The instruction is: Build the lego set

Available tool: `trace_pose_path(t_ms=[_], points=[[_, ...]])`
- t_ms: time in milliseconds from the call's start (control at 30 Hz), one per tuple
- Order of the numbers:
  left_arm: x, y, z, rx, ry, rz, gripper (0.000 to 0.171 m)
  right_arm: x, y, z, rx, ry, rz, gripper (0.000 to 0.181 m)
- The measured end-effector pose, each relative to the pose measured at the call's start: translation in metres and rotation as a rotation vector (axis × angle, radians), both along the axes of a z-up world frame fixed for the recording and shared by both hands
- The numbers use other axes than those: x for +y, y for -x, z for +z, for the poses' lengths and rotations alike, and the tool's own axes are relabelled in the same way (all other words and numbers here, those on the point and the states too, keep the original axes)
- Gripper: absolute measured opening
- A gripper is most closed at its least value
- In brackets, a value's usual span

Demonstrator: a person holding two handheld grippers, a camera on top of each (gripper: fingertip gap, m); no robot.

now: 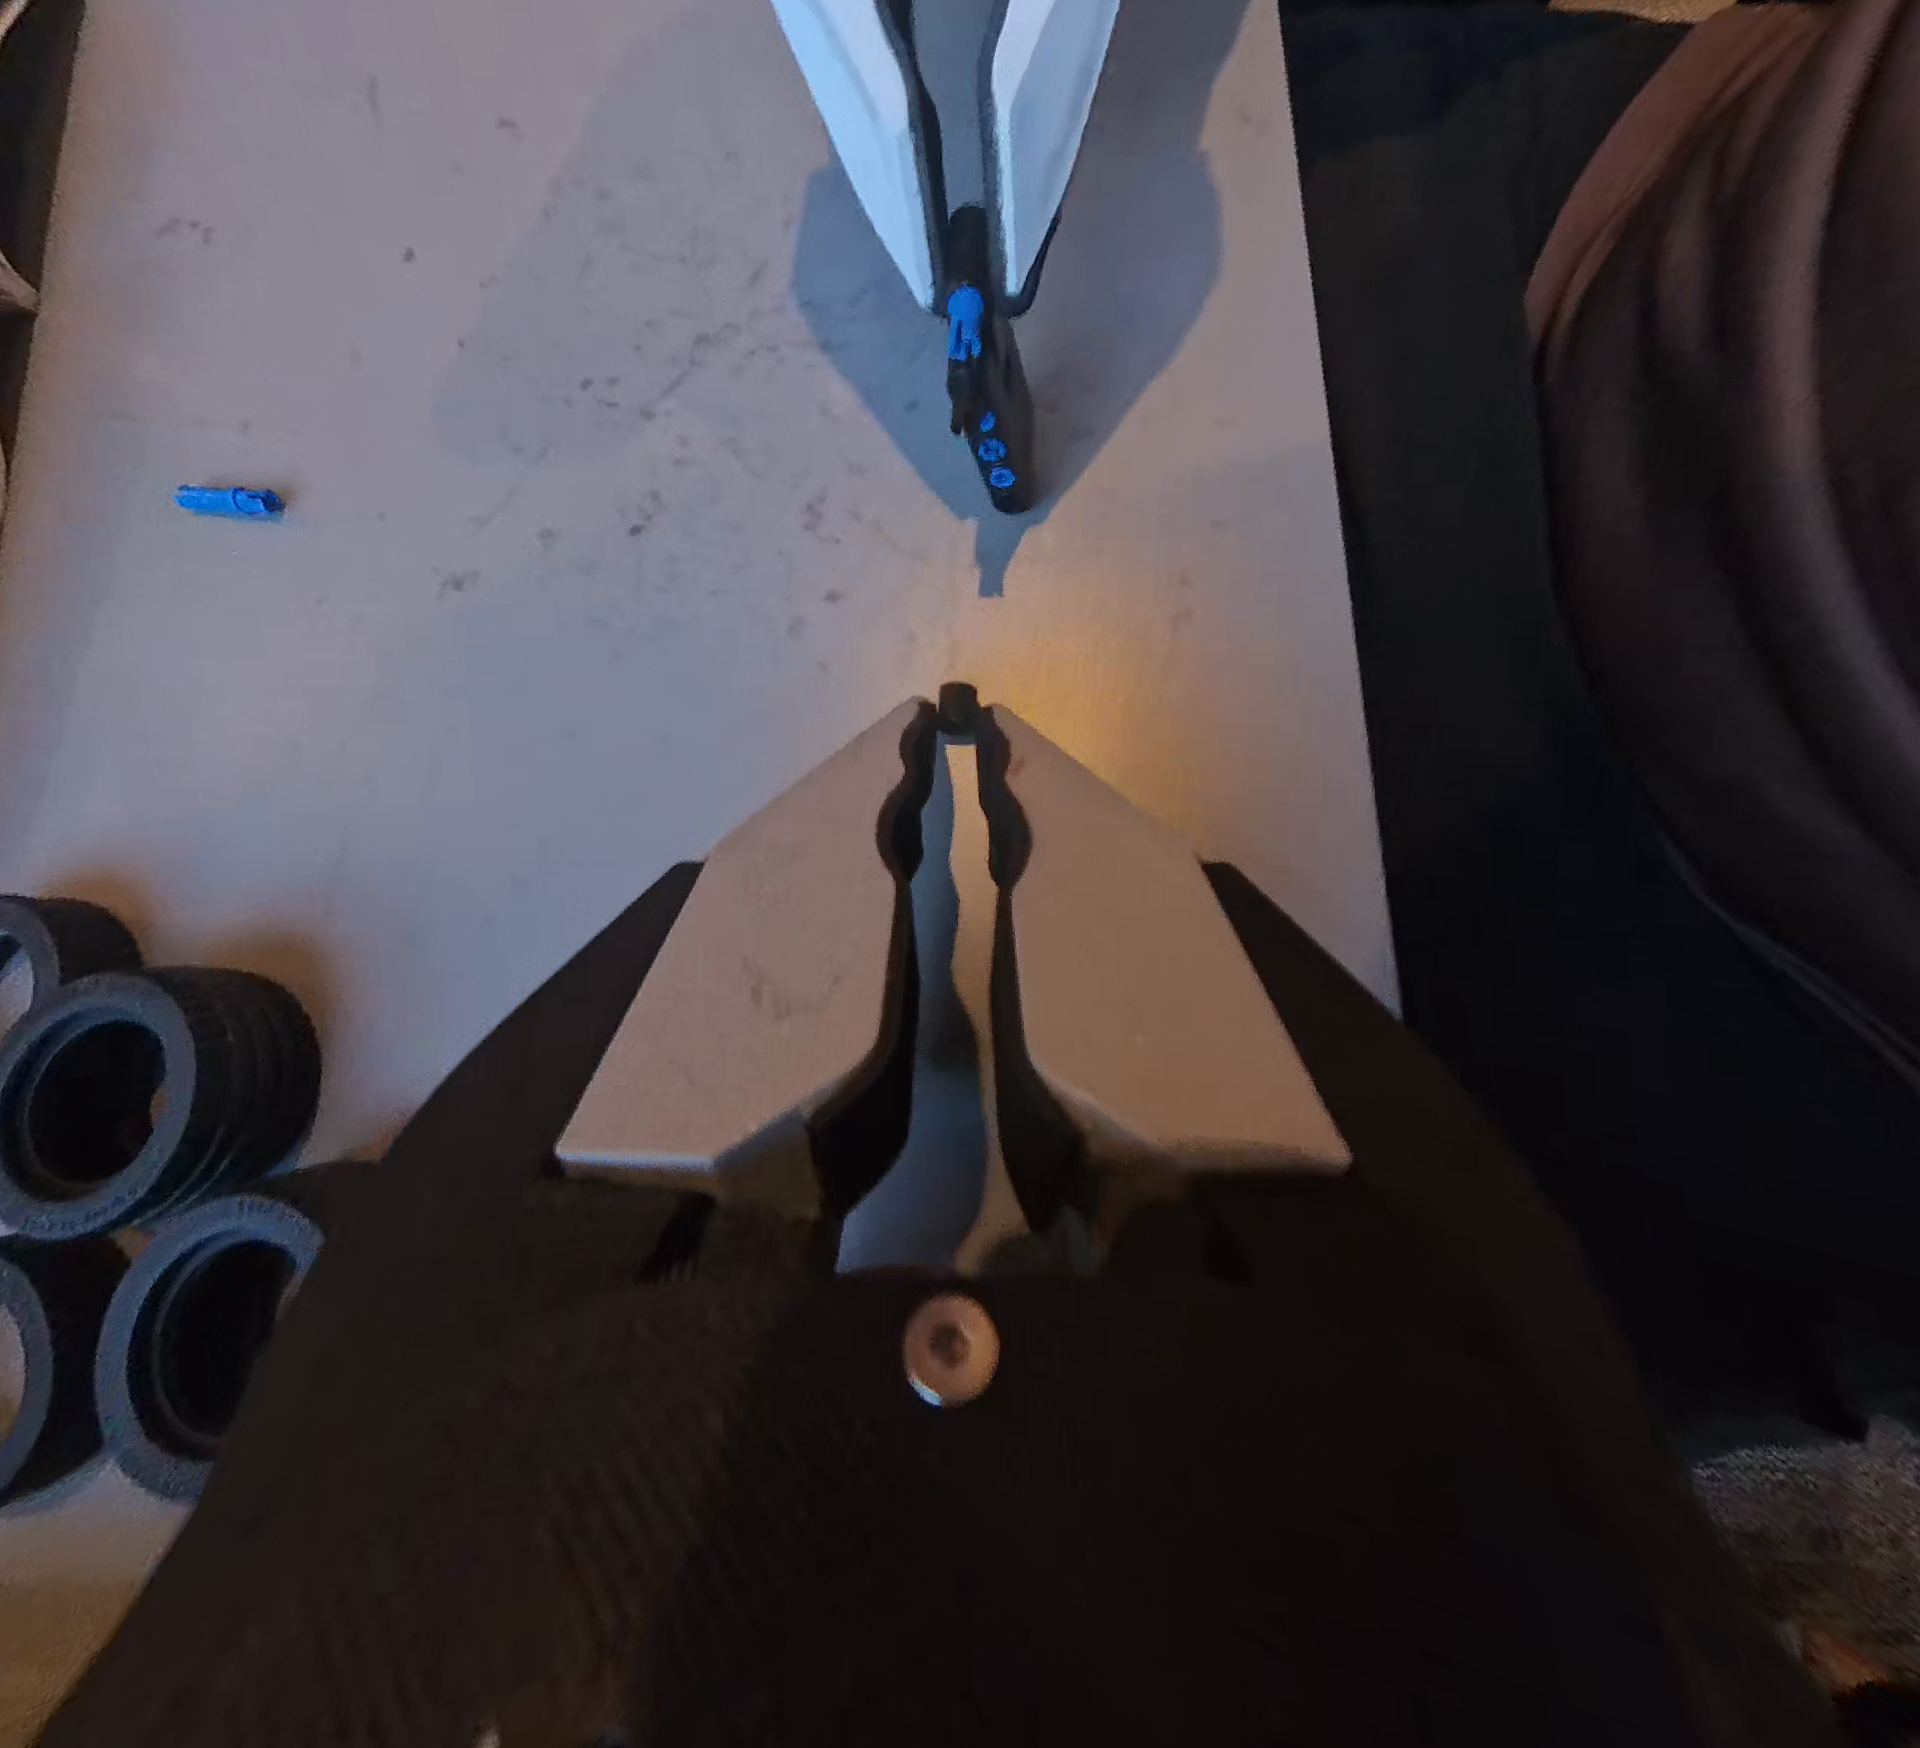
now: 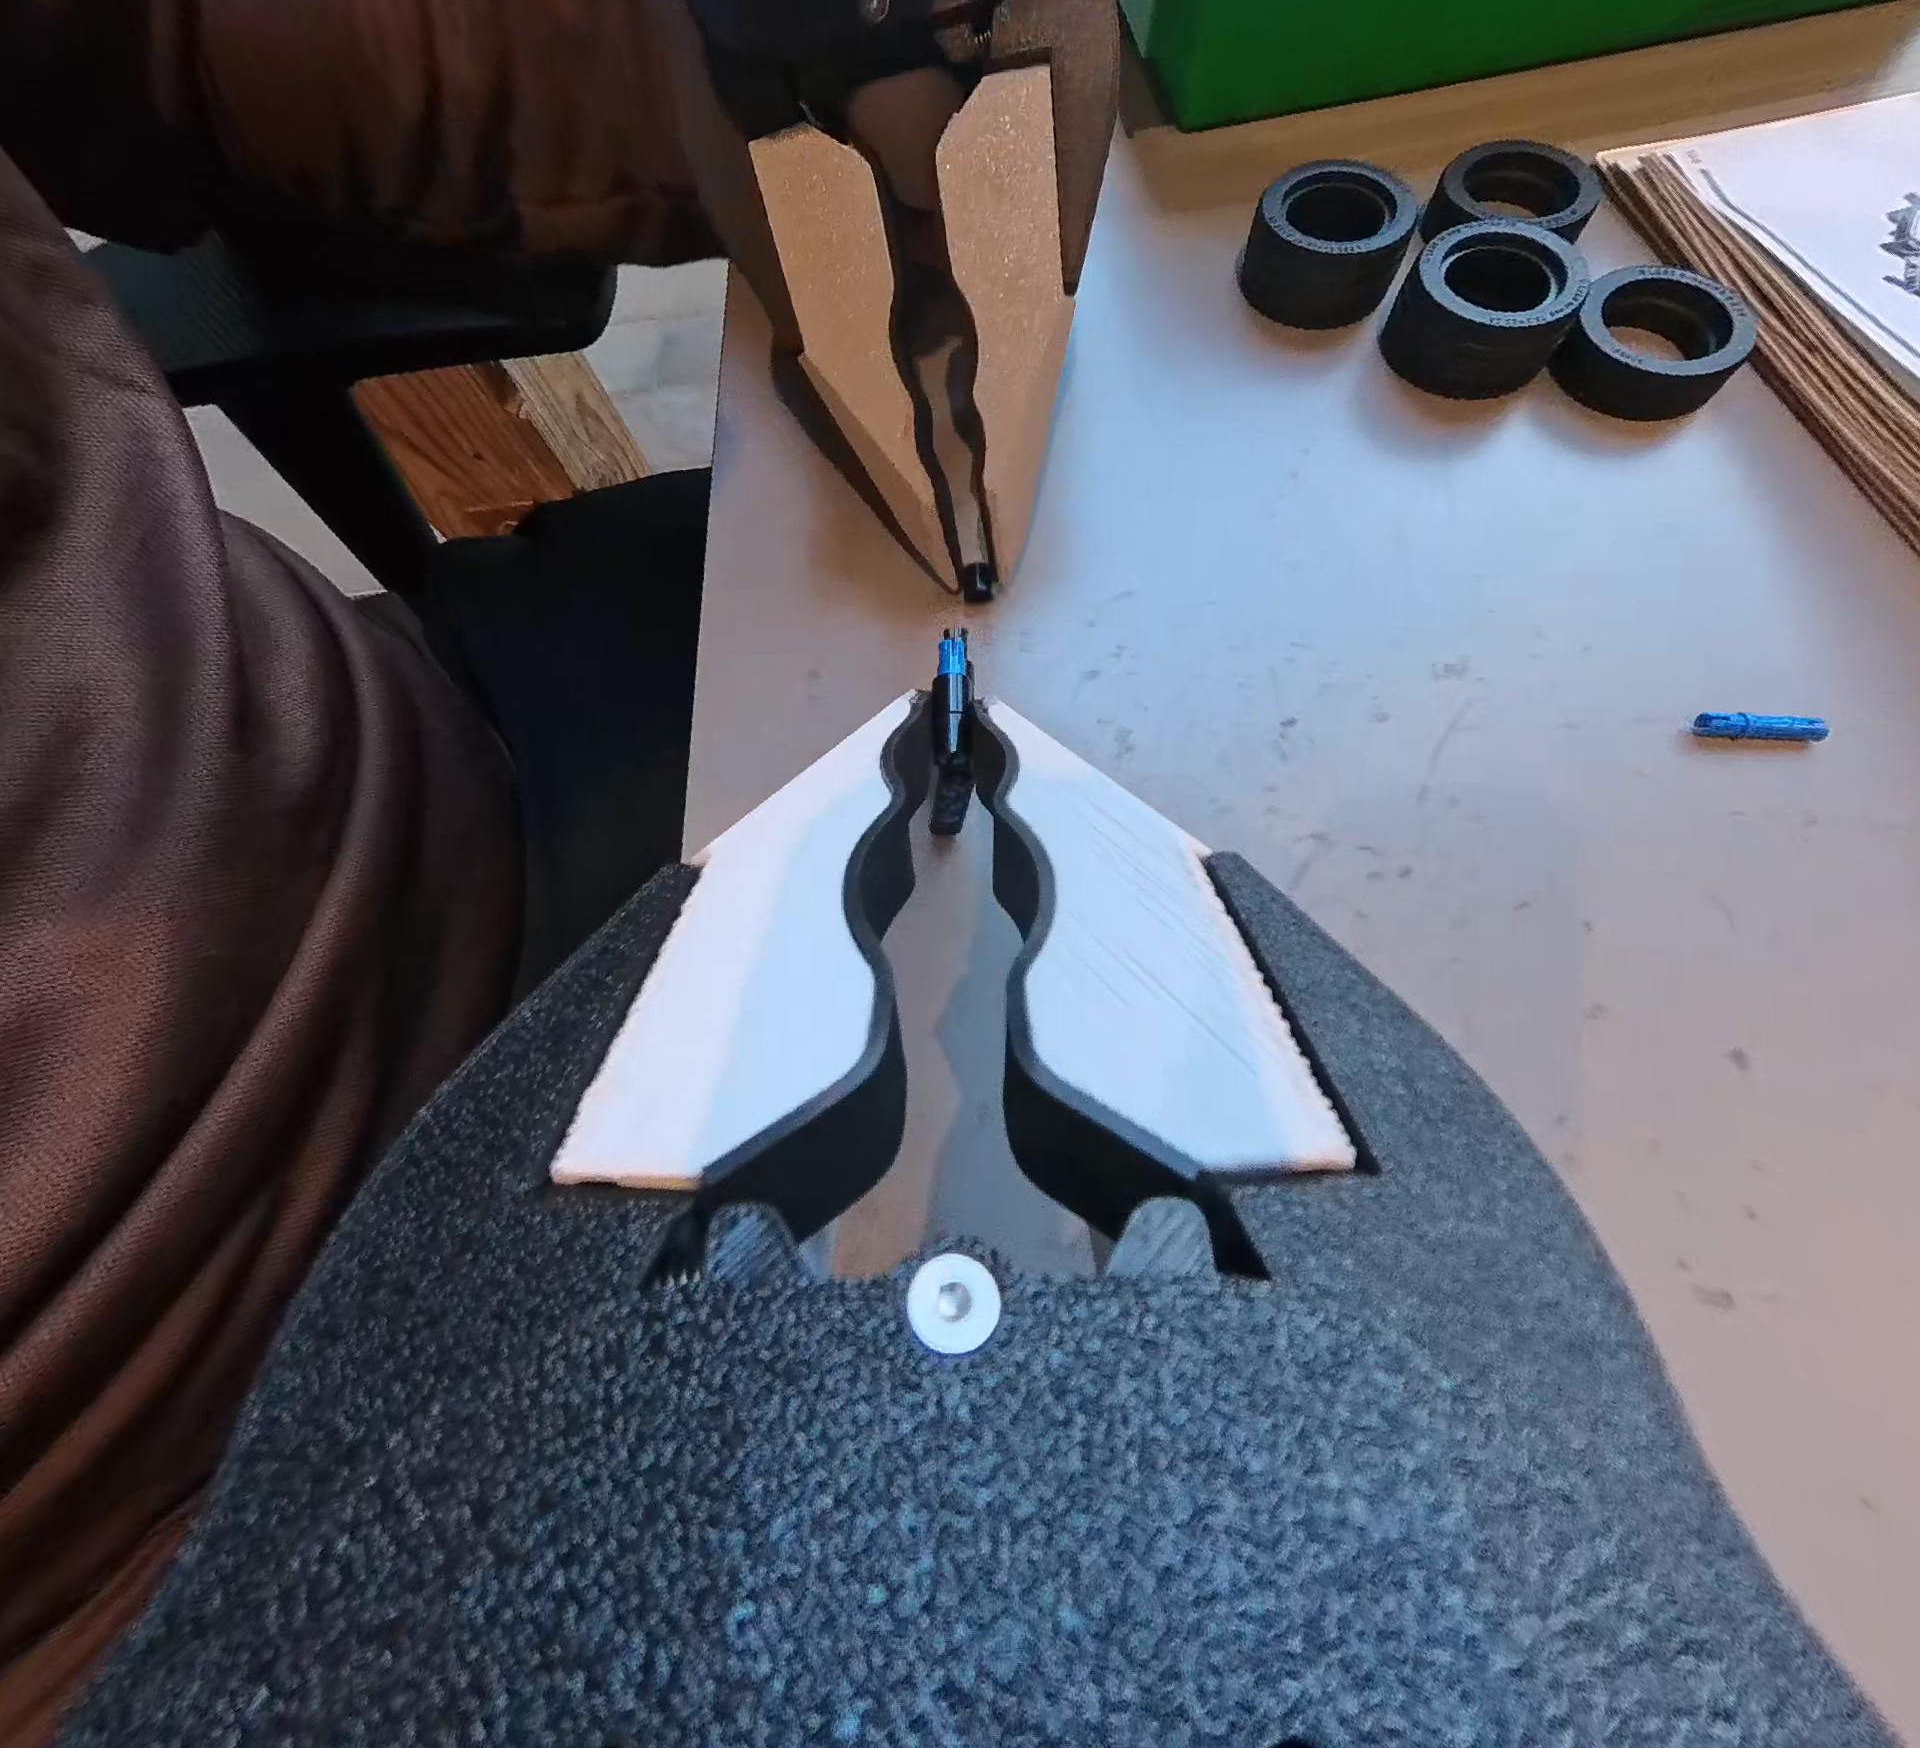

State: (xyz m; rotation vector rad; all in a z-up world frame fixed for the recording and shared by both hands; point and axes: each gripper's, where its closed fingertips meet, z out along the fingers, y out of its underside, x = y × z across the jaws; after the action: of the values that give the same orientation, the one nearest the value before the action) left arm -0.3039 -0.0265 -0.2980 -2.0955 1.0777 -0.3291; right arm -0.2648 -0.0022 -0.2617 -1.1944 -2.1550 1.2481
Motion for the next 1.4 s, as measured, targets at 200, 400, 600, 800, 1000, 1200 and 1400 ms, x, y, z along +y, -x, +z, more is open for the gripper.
trace_pose_path(t_ms=[200,400,600,800,1000,1200,1400], points=[[-0.002,0.003,0.0,-0.007,0.009,0.016,0.006,0.0,-0.001,0.0,0.002,0.006,0.002,0.007],[-0.002,0.002,0.003,-0.046,0.021,0.015,0.015,-0.001,-0.001,0.0,0.005,0.015,0.006,0.007],[-0.006,0.0,0.0,-0.042,0.052,-0.021,0.006,-0.002,0.0,0.0,0.006,0.03,0.014,0.007],[-0.006,-0.001,-0.001,-0.063,0.081,-0.03,0.005,-0.003,0.0,0.0,0.003,0.048,0.021,0.007],[0.0,0.003,0.0,-0.035,0.036,0.016,0.005,-0.005,0.004,-0.001,0.005,0.017,0.002,0.007],[0.009,-0.011,0.045,-0.323,-0.057,0.043,0.005,-0.009,0.007,0.0,0.02,0.035,-0.009,0.007],[0.01,-0.029,0.041,-0.324,-0.023,-0.023,0.005,-0.011,0.009,0.0,0.019,0.05,-0.015,0.007]])
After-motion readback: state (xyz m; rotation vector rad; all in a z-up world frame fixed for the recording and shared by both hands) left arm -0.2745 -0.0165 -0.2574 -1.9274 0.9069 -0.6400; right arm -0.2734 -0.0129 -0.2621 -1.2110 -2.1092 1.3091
